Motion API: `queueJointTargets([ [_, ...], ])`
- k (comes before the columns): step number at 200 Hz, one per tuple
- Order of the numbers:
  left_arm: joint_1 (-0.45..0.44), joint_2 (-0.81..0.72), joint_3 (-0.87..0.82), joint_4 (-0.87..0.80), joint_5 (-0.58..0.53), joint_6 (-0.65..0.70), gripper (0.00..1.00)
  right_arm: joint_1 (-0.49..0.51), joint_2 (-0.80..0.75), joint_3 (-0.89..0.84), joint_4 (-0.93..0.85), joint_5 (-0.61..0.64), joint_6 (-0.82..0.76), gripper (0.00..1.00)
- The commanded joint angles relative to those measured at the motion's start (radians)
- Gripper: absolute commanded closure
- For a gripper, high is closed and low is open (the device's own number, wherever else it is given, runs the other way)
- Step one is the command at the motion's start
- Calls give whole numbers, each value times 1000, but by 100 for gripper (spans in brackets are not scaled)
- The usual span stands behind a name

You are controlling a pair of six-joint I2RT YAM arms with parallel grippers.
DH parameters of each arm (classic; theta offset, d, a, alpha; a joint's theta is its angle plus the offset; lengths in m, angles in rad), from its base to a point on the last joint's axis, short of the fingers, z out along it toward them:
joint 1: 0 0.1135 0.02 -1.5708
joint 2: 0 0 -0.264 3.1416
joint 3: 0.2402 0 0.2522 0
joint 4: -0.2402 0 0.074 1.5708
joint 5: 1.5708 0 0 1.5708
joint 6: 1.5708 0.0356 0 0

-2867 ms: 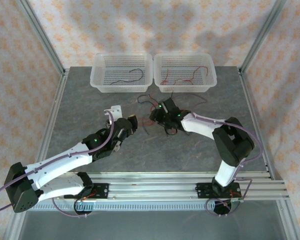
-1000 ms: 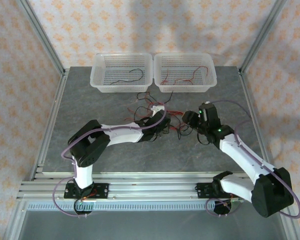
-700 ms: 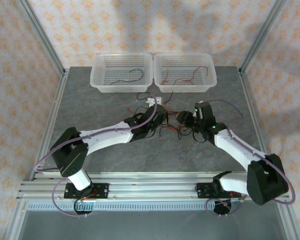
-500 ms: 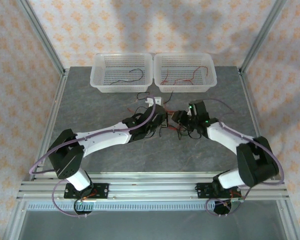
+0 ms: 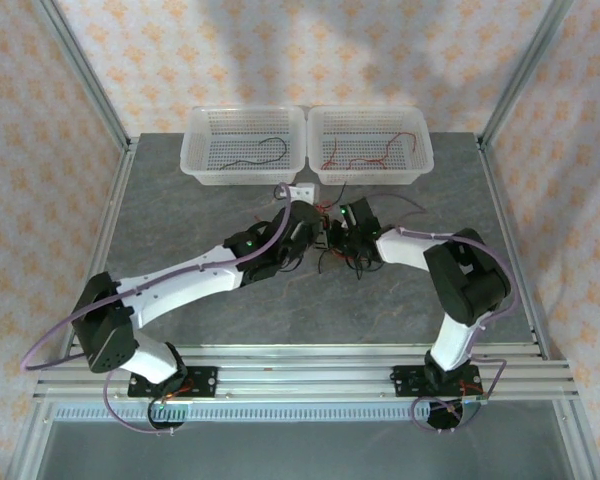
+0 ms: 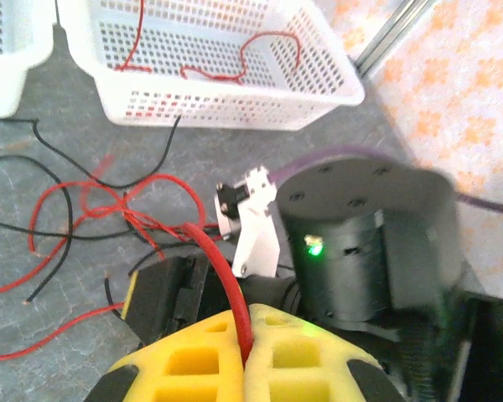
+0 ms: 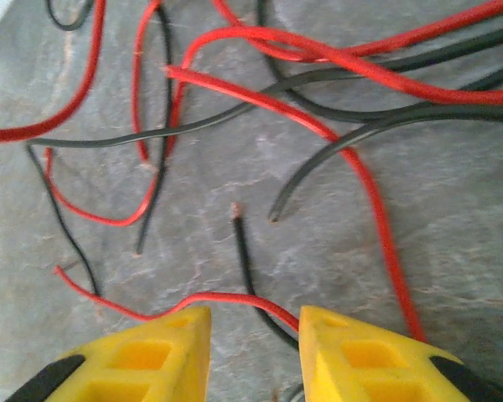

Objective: Untangle the cables

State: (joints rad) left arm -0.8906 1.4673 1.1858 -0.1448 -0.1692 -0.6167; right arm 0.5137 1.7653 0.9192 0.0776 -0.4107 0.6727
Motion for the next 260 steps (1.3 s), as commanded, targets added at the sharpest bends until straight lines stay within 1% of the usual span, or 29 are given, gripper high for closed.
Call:
queueJointTargets([
  [1, -4, -58, 46, -68, -55, 54, 100, -2, -2, -30, 16, 86, 3, 68],
  [39, -3, -133, 102, -142, -110, 95, 100, -12, -50, -104, 7, 142, 1, 69],
  [79, -4, -178, 177, -213, -170, 143, 100, -36, -124, -202, 11, 166, 5, 69],
  [107, -4, -182, 227, -236, -194, 176, 100, -47, -177, -256, 11, 170, 7, 69],
  [136, -4, -153, 299, -257, -213, 216, 100, -47, -237, -286, 25, 139, 4, 69],
  [159, -4, -99, 386, -279, -242, 255, 100, -47, -321, -283, -6, 129, -13, 68],
  [177, 2, -43, 459, -289, -263, 291, 100, -47, -407, -266, -68, 147, -37, 66],
  [195, 19, 29, 556, -301, -261, 319, 100, -47, -494, -247, -137, 161, -57, 64],
  [231, 61, 208, 758, -308, -239, 370, 100, -47, -658, -232, -225, 181, -50, 63],
  [260, 91, 381, 961, -331, -228, 414, 100, -47, -744, -215, -272, 183, -53, 62],
])
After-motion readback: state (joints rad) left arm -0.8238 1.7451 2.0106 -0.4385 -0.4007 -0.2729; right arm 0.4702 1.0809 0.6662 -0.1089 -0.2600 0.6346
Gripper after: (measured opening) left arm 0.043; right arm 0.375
